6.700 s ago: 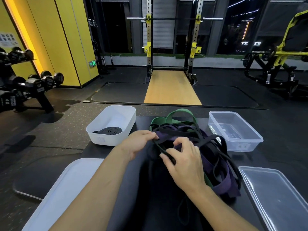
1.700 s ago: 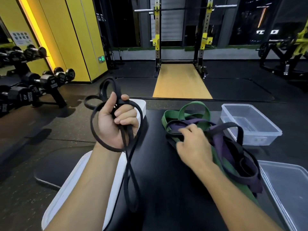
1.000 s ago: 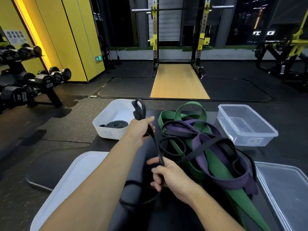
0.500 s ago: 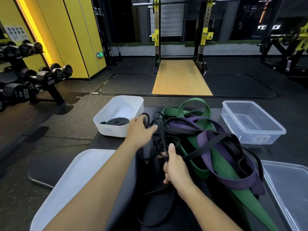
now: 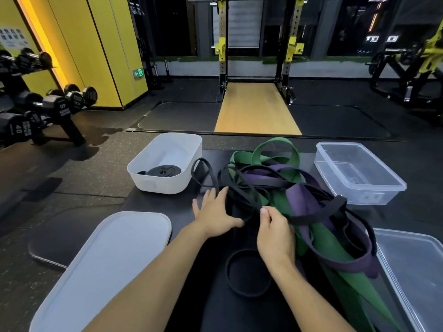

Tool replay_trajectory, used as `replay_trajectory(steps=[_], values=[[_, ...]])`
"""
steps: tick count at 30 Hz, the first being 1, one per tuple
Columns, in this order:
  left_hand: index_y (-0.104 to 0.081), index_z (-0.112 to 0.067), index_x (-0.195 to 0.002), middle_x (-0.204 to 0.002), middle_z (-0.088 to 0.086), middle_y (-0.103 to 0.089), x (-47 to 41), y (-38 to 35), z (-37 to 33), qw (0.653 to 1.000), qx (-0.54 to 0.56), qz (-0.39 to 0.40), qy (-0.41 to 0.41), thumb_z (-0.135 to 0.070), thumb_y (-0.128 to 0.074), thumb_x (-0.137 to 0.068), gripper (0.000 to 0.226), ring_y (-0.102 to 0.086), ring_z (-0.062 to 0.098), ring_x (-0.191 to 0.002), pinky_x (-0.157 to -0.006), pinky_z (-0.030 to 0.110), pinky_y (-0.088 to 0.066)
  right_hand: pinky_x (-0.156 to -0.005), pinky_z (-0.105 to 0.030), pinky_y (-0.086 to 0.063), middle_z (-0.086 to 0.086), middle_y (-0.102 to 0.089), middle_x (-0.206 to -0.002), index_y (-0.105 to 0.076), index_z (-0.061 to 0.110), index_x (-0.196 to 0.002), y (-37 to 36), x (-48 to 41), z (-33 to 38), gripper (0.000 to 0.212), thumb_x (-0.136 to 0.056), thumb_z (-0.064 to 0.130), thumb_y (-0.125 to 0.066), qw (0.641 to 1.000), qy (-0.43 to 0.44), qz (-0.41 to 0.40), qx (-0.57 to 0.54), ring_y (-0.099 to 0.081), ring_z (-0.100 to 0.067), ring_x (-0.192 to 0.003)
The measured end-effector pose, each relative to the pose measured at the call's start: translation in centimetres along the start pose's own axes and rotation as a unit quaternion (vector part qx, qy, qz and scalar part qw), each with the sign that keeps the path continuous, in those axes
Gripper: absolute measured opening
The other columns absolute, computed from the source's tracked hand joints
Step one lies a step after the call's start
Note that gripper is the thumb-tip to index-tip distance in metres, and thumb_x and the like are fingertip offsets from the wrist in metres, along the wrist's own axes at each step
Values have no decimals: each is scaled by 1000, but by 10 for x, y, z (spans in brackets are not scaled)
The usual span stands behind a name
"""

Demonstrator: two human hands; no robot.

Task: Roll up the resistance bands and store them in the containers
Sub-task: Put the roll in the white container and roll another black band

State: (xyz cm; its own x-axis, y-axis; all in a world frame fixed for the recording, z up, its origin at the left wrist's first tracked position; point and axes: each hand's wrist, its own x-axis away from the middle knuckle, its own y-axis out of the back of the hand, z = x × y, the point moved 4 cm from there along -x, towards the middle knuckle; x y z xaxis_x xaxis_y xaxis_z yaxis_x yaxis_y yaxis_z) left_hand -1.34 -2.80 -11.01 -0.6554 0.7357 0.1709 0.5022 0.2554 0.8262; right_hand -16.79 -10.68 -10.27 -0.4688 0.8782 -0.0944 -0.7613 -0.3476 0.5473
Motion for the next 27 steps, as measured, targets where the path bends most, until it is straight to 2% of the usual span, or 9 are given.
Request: replay_trajectory(steps=[4, 6, 8, 10, 11, 14, 21, 25, 27], values=[[-36, -37, -148, -153, -12, -42, -14, -5, -30, 998, 50, 13, -43, -46, -69, -62, 93, -32, 18, -149, -126, 55, -1, -67, -34, -35, 6, -62, -80, -57, 25, -88, 2, 0, -4, 26, -109, 29, -42, 1000, -1, 1, -14, -55, -22, -80], [-38, -34, -147, -152, -11, -44, -22, -11, -43, 995, 62, 19, -72, -39, -67, -60, 92, -40, 19, -144, -125, 50, -19, -69, -34, -35, 1, -66, -85, -63, 22, -94, 2, -1, -6, 25, -109, 28, -43, 1000, -3, 1, -16, -57, -26, -84], [-38, -32, -152, -152, -11, -42, -26, -17, -56, 984, 120, 20, -128, -23, -71, -69, 89, -43, 14, -139, -118, 32, -36, -69, -35, -35, -6, -72, -95, -69, 17, -103, 3, -4, -8, 27, -108, 27, -44, 1000, 0, -7, -20, -61, -31, -92], [-38, -24, -155, -146, -15, -42, -25, -21, -67, 969, 179, 27, -166, -3, -68, -81, 82, -40, -1, -134, -109, 9, -33, -70, -34, -35, -5, -74, -101, -70, 16, -110, 7, -5, -10, 27, -108, 27, -45, 999, 1, -21, -27, -63, -30, -95], [-38, -22, -156, -147, -15, -43, -24, -24, -72, 964, 198, 27, -177, 1, -66, -84, 81, -39, -3, -135, -110, 8, -32, -71, -33, -35, -3, -74, -102, -70, 17, -111, 9, -6, -12, 27, -108, 27, -45, 999, -1, -28, -28, -62, -28, -94], [-34, -22, -160, -161, -6, -39, -25, -37, -87, 955, 218, 53, -196, 3, -64, -88, 81, -33, 5, -148, -120, 18, -28, -71, -31, -33, 5, -67, -94, -69, 17, -115, 19, -4, -18, 29, -109, 29, -43, 998, -17, -50, -26, -54, -18, -86], [-46, -23, -153, -161, -6, -40, -38, -47, -105, 943, 254, 54, -208, 9, -62, -88, 74, -34, 8, -150, -123, 26, -29, -83, -30, -38, 0, -71, -119, -65, 20, -128, 28, -9, -25, 33, -109, 30, -41, 996, -27, -79, -45, -61, -26, -113], [-38, -21, -156, -147, -5, -52, -41, -30, -84, 957, 224, 78, -168, 1, -73, -85, 82, -49, 10, -136, -108, 18, -41, -87, -29, -37, -3, -70, -125, -66, 17, -130, 26, -5, -20, 33, -109, 29, -43, 996, -23, -73, -39, -58, -28, -120], [-44, -26, -152, -138, -7, -60, -47, -12, -68, 970, 176, 77, -147, -8, -76, -80, 80, -56, 12, -128, -107, 28, -47, -92, -33, -41, -2, -71, -125, -66, 19, -131, 20, -2, -17, 33, -109, 31, -45, 997, -17, -61, -44, -59, -27, -120]])
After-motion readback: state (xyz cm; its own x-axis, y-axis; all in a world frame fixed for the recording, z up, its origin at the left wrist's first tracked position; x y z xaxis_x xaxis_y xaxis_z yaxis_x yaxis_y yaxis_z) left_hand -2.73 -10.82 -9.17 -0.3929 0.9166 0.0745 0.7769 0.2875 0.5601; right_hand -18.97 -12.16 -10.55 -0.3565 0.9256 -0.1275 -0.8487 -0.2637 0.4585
